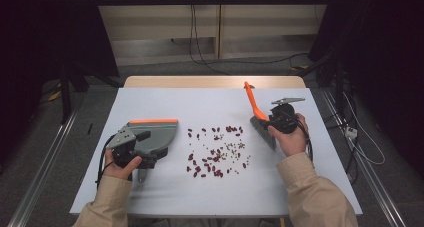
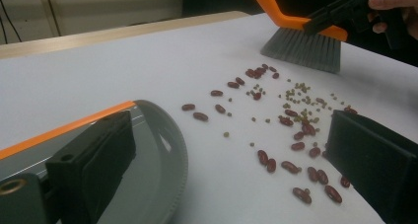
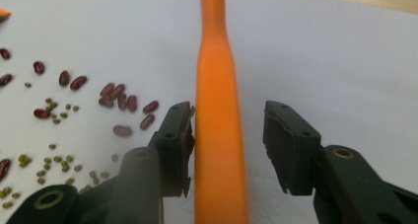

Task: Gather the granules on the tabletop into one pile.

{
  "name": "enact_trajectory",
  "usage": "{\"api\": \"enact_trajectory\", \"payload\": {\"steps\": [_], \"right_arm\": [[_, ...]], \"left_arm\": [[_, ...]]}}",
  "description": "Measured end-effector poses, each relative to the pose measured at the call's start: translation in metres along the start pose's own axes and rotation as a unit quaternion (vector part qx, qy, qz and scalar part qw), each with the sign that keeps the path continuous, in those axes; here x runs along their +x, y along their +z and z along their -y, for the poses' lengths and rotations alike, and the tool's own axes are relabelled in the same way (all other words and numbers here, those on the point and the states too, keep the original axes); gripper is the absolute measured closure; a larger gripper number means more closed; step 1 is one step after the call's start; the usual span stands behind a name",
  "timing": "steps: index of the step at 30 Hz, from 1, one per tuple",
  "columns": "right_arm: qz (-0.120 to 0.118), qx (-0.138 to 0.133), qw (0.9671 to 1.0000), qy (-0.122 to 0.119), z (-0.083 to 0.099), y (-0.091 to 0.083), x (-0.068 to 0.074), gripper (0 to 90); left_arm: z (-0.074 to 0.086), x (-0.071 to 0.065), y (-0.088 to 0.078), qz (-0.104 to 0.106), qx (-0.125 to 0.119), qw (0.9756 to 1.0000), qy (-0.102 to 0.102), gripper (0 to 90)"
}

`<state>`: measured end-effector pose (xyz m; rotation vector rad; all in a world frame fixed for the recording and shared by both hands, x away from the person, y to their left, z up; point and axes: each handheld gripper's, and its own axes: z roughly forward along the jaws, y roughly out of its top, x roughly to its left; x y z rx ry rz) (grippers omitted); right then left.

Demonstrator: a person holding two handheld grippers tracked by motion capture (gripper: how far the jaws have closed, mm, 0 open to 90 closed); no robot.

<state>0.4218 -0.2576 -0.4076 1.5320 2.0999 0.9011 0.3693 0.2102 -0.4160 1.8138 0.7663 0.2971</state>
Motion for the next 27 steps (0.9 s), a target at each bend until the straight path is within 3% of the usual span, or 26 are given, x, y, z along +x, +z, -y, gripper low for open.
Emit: {"api": "enact_trajectory", "payload": {"steps": [3, 7, 9, 15, 18, 20, 27], "right_arm": [[0.008, 0.013, 0.9998, -0.011, 0.003, 0.005, 0.002, 64.8], [0.013, 0.007, 0.9999, -0.006, 0.005, 0.008, 0.003, 71.0], [0.000, 0.008, 0.9999, 0.008, 0.004, 0.009, 0.003, 71.2], [-0.012, -0.003, 0.9999, 0.000, 0.001, 0.010, 0.005, 71.3], [-0.009, -0.023, 0.9994, -0.023, -0.005, 0.014, 0.004, 71.3], [-0.014, -0.037, 0.9989, -0.025, -0.012, 0.017, 0.004, 71.4], [-0.007, -0.049, 0.9958, -0.076, -0.042, 0.044, 0.005, 71.3]], "left_arm": [[0.000, 0.000, 0.000, 0.000, 0.001, 1.0000, 0.000, 4.7], [0.000, 0.001, -0.001, -0.001, 0.000, 1.0000, -0.001, 4.7], [0.000, 0.001, -0.001, -0.001, 0.000, 1.0000, -0.001, 4.7], [0.000, 0.001, -0.001, 0.000, 0.000, 1.0000, -0.001, 4.7], [0.000, 0.001, -0.001, -0.001, 0.000, 1.0000, -0.001, 4.7], [0.000, 0.002, -0.001, -0.001, -0.001, 1.0000, -0.001, 4.8], [0.000, 0.005, -0.002, -0.003, -0.007, 0.9999, -0.009, 4.8]]}}
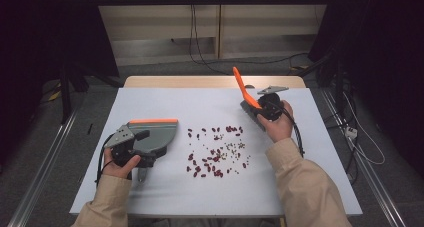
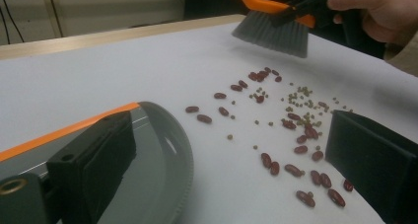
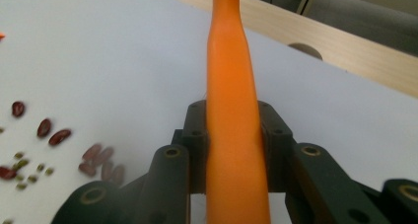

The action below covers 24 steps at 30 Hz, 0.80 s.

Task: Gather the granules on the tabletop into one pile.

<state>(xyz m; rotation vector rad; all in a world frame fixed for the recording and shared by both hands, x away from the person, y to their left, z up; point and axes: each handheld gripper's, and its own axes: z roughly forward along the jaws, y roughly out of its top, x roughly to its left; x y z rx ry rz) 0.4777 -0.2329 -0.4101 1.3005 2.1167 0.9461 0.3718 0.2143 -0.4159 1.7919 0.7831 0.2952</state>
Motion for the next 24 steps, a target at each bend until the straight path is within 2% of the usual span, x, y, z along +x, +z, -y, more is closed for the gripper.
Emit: {"api": "enact_trajectory", "payload": {"steps": [3, 6, 7, 8, 9, 13, 18, 24], "right_arm": [[0.004, 0.003, 0.9993, -0.036, -0.006, 0.012, 0.004, 71.4], [-0.017, 0.028, 0.9975, -0.062, -0.003, 0.024, 0.011, 71.4], [-0.035, 0.022, 0.9976, -0.055, -0.002, 0.025, 0.012, 71.4], [-0.045, 0.021, 0.9971, -0.058, -0.002, 0.025, 0.014, 71.4], [-0.043, 0.024, 0.9961, -0.073, -0.002, 0.025, 0.017, 71.4], [-0.055, 0.033, 0.9928, -0.102, -0.001, 0.022, 0.026, 71.4], [-0.088, 0.029, 0.9894, -0.112, 0.004, 0.016, 0.035, 71.1], [-0.106, 0.035, 0.9829, -0.147, 0.010, 0.008, 0.048, 70.7]], "left_arm": [[0.000, 0.002, 0.000, 0.001, 0.001, 1.0000, 0.001, 4.8], [0.001, 0.004, -0.001, -0.001, 0.002, 1.0000, -0.002, 4.8], [0.002, 0.004, -0.001, -0.002, 0.001, 1.0000, -0.005, 4.8], [0.002, 0.005, -0.002, -0.003, 0.002, 1.0000, -0.005, 4.8], [0.002, 0.006, -0.002, -0.003, 0.002, 1.0000, -0.005, 4.8], [0.002, 0.005, -0.002, 0.000, 0.003, 1.0000, -0.008, 4.8], [0.002, 0.003, -0.001, 0.003, 0.005, 0.9999, -0.009, 4.8], [0.002, 0.004, 0.000, 0.002, 0.002, 0.9999, -0.011, 4.8]]}}
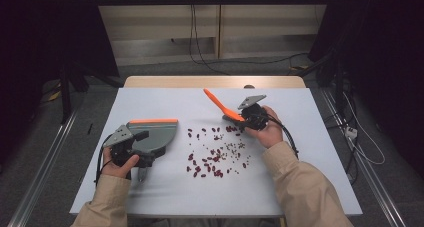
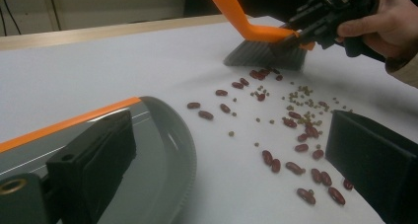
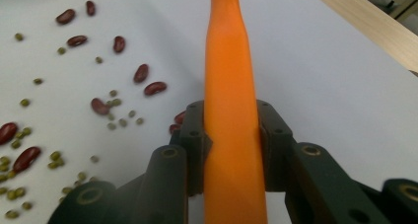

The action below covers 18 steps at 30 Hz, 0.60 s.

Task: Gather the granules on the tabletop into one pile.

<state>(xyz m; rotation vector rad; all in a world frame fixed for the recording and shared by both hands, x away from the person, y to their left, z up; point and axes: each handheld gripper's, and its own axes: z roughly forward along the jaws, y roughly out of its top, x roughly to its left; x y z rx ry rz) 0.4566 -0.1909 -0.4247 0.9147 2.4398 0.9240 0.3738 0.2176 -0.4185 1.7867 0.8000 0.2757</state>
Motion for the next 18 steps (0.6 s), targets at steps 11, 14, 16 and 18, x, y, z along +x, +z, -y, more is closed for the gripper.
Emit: {"api": "enact_trajectory", "payload": {"steps": [11, 14, 16, 18], "right_arm": [[-0.036, 0.003, 0.9991, -0.024, 0.007, -0.011, 0.014, 70.2], [-0.041, 0.005, 0.9986, -0.032, 0.009, -0.014, 0.018, 70.1], [-0.046, 0.005, 0.9984, -0.034, 0.010, -0.016, 0.019, 70.1], [-0.049, 0.006, 0.9982, -0.036, 0.011, -0.018, 0.022, 70.1]], "left_arm": [[0.000, 0.000, 0.000, -0.003, 0.002, 1.0000, 0.003, 4.8], [0.000, 0.000, 0.000, -0.005, 0.004, 1.0000, 0.003, 4.8], [0.000, -0.001, 0.000, -0.005, 0.004, 1.0000, 0.004, 4.8], [0.000, -0.001, 0.000, -0.005, 0.005, 1.0000, 0.005, 4.8]]}}
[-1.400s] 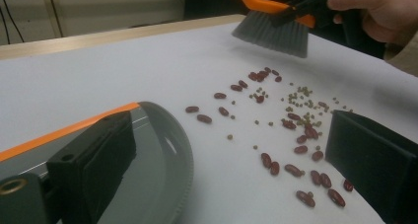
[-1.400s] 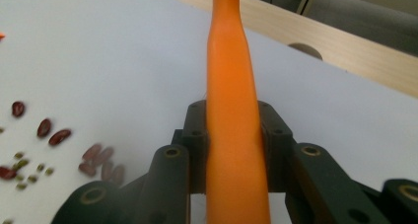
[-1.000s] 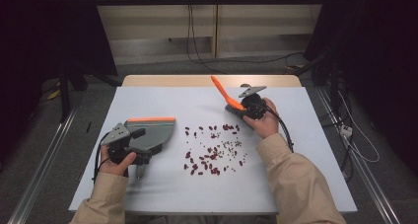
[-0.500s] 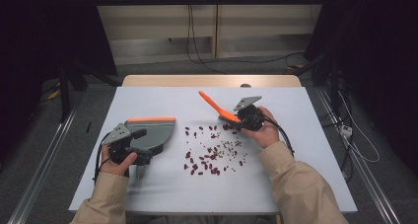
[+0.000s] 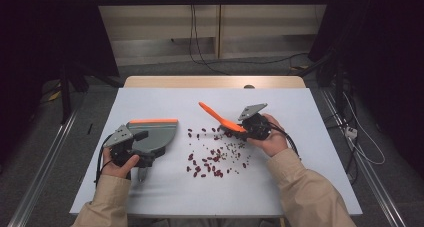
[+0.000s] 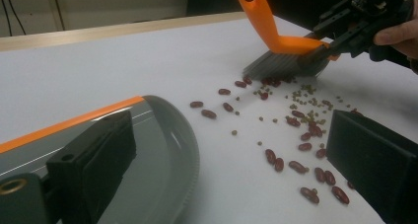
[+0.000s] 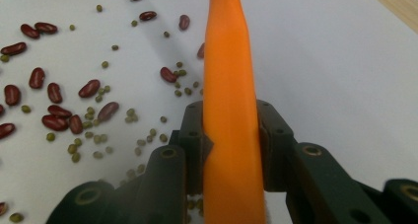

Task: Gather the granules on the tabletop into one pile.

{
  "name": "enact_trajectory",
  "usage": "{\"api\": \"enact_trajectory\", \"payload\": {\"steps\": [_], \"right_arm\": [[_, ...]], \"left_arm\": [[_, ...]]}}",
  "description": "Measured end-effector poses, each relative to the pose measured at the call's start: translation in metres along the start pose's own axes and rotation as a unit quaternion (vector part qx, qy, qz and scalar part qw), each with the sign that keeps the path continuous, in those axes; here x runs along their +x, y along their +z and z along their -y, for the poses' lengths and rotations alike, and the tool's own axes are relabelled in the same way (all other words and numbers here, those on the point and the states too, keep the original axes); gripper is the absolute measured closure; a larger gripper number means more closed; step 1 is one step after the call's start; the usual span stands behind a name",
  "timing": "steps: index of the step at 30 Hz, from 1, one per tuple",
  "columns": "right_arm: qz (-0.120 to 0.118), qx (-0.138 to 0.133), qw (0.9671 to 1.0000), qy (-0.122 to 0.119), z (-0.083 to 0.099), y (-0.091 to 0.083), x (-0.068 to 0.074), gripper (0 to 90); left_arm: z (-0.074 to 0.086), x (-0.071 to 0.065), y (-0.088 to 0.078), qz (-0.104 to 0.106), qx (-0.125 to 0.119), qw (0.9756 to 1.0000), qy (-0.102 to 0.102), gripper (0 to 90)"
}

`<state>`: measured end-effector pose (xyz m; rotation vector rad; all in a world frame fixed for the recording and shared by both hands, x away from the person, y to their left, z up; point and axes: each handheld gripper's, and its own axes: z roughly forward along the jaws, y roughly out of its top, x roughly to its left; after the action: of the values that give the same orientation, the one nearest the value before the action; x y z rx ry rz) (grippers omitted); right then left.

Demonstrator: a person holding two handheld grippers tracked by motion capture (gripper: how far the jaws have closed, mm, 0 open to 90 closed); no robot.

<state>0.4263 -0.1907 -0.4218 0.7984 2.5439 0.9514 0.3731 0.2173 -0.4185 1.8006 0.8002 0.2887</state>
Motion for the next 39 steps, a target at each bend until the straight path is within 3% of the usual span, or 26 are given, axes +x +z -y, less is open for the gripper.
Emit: {"api": "enact_trajectory", "payload": {"steps": [11, 21, 32, 39], "right_arm": [[-0.031, 0.004, 0.9994, -0.016, 0.004, -0.011, 0.016, 70.1], [-0.041, 0.004, 0.9988, -0.028, 0.009, -0.019, 0.027, 70.3], [-0.033, 0.005, 0.9988, -0.036, 0.011, -0.023, 0.036, 70.4], [-0.011, -0.012, 0.9995, -0.026, 0.010, -0.026, 0.029, 71.2]], "left_arm": [[0.000, -0.001, 0.001, -0.001, 0.004, 1.0000, 0.003, 4.8], [0.000, -0.002, 0.001, -0.002, 0.005, 1.0000, 0.005, 4.8], [0.000, -0.003, 0.002, -0.001, 0.003, 1.0000, 0.005, 4.8], [0.000, -0.002, 0.001, -0.002, 0.001, 1.0000, 0.004, 4.9]]}}
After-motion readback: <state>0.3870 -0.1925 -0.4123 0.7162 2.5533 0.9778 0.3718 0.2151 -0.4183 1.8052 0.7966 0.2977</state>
